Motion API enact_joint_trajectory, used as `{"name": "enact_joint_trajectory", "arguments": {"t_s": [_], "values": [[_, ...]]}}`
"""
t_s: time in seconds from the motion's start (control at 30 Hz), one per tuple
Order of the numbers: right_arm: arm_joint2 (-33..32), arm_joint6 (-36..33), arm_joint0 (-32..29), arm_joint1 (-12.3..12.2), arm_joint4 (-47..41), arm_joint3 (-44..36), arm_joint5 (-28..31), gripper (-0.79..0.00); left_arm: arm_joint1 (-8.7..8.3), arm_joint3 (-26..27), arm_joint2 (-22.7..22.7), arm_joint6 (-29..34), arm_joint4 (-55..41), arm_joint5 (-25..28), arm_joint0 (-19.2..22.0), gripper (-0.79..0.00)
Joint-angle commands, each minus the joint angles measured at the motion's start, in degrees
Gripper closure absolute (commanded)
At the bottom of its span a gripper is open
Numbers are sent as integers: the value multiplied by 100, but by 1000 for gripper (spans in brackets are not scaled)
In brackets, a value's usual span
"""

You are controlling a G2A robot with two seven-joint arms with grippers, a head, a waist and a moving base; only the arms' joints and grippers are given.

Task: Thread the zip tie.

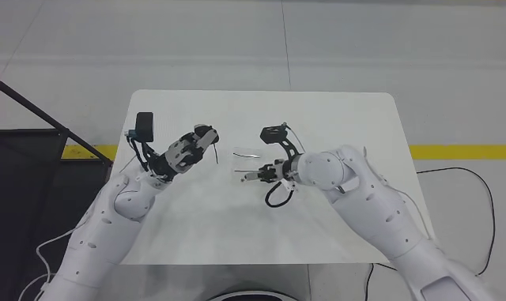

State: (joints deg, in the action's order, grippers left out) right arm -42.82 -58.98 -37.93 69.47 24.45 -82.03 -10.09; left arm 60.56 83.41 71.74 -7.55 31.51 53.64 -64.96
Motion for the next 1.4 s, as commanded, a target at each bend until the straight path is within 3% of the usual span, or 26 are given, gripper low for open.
{"name": "enact_joint_trajectory", "arguments": {"t_s": [0.0,0.17,0.23,0.47,0.63,1.03,1.2,1.37], "values": [[66,-13,50,32,77,98,-125,-613,2,-94,38,-11,4,-15,-64,0],[196,41,168,133,130,290,-385,-554,-5,-219,183,94,-248,-38,-80,0],[207,79,204,166,116,349,-484,-391,-5,-211,219,138,-292,-16,-87,0],[244,62,278,245,131,466,-585,-249,15,-211,272,229,-357,-41,-78,0],[233,52,290,279,154,517,-585,-206,33,-239,300,261,-397,-27,-68,0],[226,12,337,367,180,663,-536,-188,80,-261,337,300,-402,-37,-53,0],[228,-3,351,405,204,703,-515,-123,100,-277,351,324,-402,-33,-41,0],[211,-19,347,425,245,703,-502,-108,117,-290,367,328,-414,-27,-37,0]]}}
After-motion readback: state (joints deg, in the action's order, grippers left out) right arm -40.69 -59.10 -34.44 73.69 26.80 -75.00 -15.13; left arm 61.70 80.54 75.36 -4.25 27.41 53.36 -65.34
